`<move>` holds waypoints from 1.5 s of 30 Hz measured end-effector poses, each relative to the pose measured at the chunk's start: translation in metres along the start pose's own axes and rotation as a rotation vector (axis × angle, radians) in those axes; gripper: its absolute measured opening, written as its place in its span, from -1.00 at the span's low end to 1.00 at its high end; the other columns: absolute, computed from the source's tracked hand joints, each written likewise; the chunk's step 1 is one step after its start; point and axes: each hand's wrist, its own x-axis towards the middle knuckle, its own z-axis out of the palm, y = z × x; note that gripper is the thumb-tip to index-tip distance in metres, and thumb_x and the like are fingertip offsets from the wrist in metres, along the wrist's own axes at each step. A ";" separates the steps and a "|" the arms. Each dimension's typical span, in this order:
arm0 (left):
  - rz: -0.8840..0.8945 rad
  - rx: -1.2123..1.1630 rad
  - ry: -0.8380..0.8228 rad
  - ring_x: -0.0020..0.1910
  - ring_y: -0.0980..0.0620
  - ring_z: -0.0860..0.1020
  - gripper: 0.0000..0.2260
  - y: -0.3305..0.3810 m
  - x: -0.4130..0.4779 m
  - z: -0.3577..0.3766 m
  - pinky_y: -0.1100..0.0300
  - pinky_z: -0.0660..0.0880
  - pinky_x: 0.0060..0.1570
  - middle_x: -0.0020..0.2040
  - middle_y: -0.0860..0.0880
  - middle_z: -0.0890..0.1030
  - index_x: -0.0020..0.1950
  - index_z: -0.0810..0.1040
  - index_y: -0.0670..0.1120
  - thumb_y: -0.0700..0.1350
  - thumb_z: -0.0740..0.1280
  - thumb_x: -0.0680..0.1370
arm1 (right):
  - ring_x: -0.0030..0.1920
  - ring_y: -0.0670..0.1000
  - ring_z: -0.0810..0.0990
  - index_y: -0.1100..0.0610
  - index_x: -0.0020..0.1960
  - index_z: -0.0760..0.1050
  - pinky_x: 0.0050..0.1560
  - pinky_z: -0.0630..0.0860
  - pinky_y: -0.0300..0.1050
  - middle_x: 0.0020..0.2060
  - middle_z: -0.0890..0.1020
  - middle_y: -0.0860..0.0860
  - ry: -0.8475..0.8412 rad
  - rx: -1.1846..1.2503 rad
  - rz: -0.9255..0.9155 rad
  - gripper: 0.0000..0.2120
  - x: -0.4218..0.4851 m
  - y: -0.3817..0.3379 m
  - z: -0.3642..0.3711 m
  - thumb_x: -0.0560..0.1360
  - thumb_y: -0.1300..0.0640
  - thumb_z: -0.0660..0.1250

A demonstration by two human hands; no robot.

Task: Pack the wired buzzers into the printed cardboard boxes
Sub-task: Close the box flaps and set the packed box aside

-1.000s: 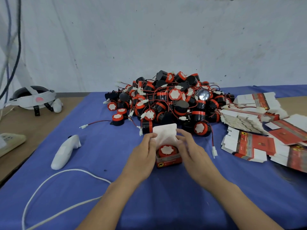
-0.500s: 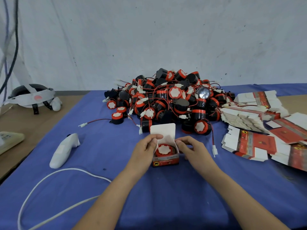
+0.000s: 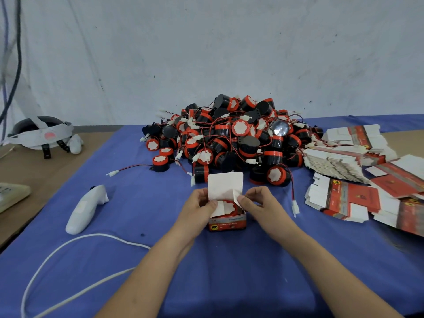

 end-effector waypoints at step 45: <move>0.212 0.281 -0.193 0.12 0.39 0.52 -0.72 -0.011 -0.013 -0.021 0.47 0.47 -0.04 0.25 0.26 0.51 0.10 0.63 0.13 -0.18 0.18 0.70 | 0.23 -0.25 0.51 -0.29 0.30 0.42 0.12 0.51 -0.33 0.27 0.45 -0.37 -0.184 -0.232 -0.135 -0.74 -0.019 0.010 -0.003 0.63 -0.21 0.19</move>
